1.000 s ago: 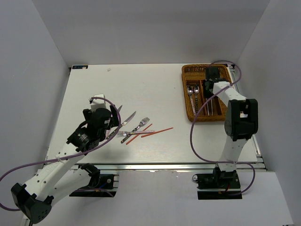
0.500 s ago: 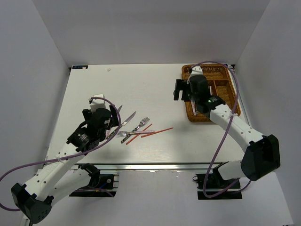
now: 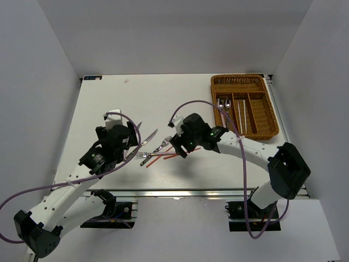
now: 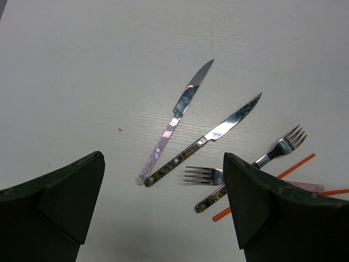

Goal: Sort the eating utensils into containers

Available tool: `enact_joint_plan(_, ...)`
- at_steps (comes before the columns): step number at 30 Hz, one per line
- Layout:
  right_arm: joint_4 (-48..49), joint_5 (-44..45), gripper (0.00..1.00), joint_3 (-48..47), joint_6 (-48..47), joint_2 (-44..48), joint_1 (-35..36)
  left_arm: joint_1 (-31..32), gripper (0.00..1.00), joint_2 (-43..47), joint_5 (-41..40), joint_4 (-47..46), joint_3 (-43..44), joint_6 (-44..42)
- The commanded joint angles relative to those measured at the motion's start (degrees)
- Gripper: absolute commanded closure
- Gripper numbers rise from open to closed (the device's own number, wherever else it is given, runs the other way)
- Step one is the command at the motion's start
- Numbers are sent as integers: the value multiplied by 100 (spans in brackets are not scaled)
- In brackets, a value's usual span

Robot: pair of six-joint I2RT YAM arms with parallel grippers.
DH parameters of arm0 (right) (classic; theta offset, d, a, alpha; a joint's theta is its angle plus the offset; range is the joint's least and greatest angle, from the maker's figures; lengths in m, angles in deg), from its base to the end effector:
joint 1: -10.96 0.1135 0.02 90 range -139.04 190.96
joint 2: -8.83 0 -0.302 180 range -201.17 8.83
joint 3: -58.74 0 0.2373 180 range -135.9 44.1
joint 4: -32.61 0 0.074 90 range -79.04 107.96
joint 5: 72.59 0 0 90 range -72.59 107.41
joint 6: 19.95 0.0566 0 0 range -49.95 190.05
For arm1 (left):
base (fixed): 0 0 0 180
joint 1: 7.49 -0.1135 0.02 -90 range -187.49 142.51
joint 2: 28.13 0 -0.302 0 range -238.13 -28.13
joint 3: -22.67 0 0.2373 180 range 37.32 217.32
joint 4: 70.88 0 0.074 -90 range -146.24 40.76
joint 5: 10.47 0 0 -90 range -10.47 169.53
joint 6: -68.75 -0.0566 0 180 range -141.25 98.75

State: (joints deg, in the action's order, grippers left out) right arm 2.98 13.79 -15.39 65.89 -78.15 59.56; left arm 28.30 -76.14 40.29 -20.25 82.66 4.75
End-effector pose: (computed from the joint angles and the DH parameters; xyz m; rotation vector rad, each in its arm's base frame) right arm 0.2167 0.2512 0.2742 -1.0762 2.0962 0.4612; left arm 0.1362 -0.0541 0.3136 -0.1749 2.0706 0.1210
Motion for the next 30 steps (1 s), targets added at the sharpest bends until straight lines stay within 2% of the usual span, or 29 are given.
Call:
enact_joint_plan(1, -558, 176, 26, -221, -1076, -169, 141, -20, 2, -68, -101, 40, 10, 46)
enact_joint_plan(10, -558, 142, 44, -669, -2158, -1119, 106, -20, 2, -112, -57, 22, 1, 28)
enact_joint_plan(13, -585, -15, 45, -862, -2299, -1409, 44, -20, 2, -112, -40, 31, 1, 28)
enact_joint_plan(15, -602, -16, 45, -916, -2326, -1576, 18, -20, 2, -95, 4, 22, -8, 11)
enact_joint_plan(18, -717, -218, 52, -977, -2326, -1734, 9, -20, 2, -112, 13, 22, -8, 2)
enact_joint_plan(19, -690, -305, 55, -908, -2300, -1743, 9, -20, 2, -121, 13, 22, -8, 2)
enact_joint_plan(23, -602, -491, 57, -706, -2256, -1735, 9, -20, 2, -112, 22, 14, 1, 2)
enact_joint_plan(28, -444, -482, 70, -363, -2124, -1708, 27, -20, 2, -112, 40, 14, -8, -7)
enact_joint_plan(30, -391, -429, 71, -205, -2036, -1647, 53, -20, 2, -112, 48, 14, -8, -7)
